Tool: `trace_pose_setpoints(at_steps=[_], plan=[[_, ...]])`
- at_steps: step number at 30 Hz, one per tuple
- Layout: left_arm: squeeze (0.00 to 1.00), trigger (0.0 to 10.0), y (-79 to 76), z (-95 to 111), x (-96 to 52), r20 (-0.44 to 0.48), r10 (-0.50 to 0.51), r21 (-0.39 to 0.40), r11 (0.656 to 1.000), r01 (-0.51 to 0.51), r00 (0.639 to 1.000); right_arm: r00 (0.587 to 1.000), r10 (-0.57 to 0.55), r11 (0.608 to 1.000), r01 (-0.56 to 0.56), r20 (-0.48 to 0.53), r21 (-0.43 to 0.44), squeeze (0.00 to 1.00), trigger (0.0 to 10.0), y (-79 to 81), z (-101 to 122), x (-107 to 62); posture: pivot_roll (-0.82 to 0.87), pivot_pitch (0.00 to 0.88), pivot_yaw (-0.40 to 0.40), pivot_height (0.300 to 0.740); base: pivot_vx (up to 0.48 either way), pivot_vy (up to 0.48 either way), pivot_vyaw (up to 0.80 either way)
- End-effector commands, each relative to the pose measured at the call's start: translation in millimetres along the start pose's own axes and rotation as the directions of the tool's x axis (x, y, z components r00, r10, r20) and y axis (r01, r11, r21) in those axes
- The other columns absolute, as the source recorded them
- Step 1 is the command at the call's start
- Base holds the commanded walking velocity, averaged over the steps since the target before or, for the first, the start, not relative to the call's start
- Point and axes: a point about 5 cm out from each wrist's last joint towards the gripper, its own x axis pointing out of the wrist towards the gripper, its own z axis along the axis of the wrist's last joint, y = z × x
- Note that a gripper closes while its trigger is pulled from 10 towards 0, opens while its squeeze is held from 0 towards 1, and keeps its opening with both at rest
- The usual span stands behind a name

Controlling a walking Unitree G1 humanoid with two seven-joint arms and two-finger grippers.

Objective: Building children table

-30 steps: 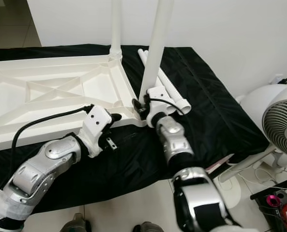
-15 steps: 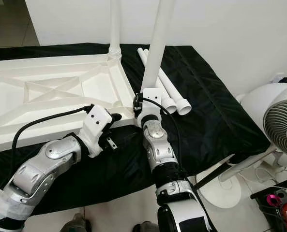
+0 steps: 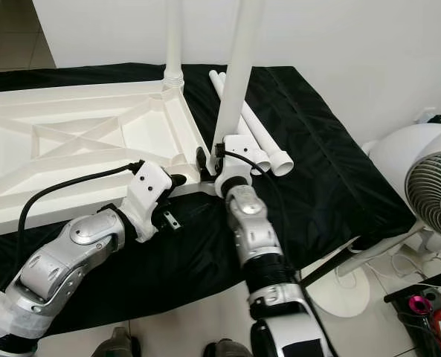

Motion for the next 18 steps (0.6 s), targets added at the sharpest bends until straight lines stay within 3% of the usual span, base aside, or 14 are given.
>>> trace_pose_setpoints(at_steps=[1,6,10,12,18], plan=[[0.0,10.0,-5.1,2.1,1.7,0.006,-0.086,0.018,0.996,0.086,0.996,1.0,0.024,1.0,-0.024,-0.001,0.006,0.0,10.0,-1.3,-1.5,0.9,0.01,0.062,-0.081,0.74,0.0,0.0,0.0],[0.0,10.0,-4.0,4.1,3.0,0.013,-0.083,0.019,0.996,0.083,0.996,0.988,0.157,0.985,-0.157,-0.007,-0.072,0.0,10.0,-9.6,1.4,7.4,0.01,0.06,-0.085,0.74,0.0,0.0,0.0],[0.0,10.0,-5.6,5.8,4.0,0.02,-0.085,0.019,0.996,0.084,0.996,0.965,0.262,0.961,-0.262,-0.018,-0.083,0.0,10.0,-14.0,3.1,10.8,0.01,0.059,-0.089,0.74,0.0,0.0,0.0],[0.0,10.0,-5.6,5.8,4.0,0.02,-0.085,0.019,0.996,0.084,0.996,0.965,0.262,0.961,-0.262,-0.018,-0.083,0.0,10.0,-14.0,3.1,10.8,0.01,0.059,-0.089,0.74,0.0,0.0,0.0],[0.0,10.0,-8.5,7.3,4.9,0.026,-0.093,0.017,0.996,0.093,0.995,0.908,0.409,0.902,-0.417,-0.094,-0.109,0.0,10.0,-14.0,-5.0,10.4,0.02,0.056,-0.089,0.74,0.0,0.0,0.0]])
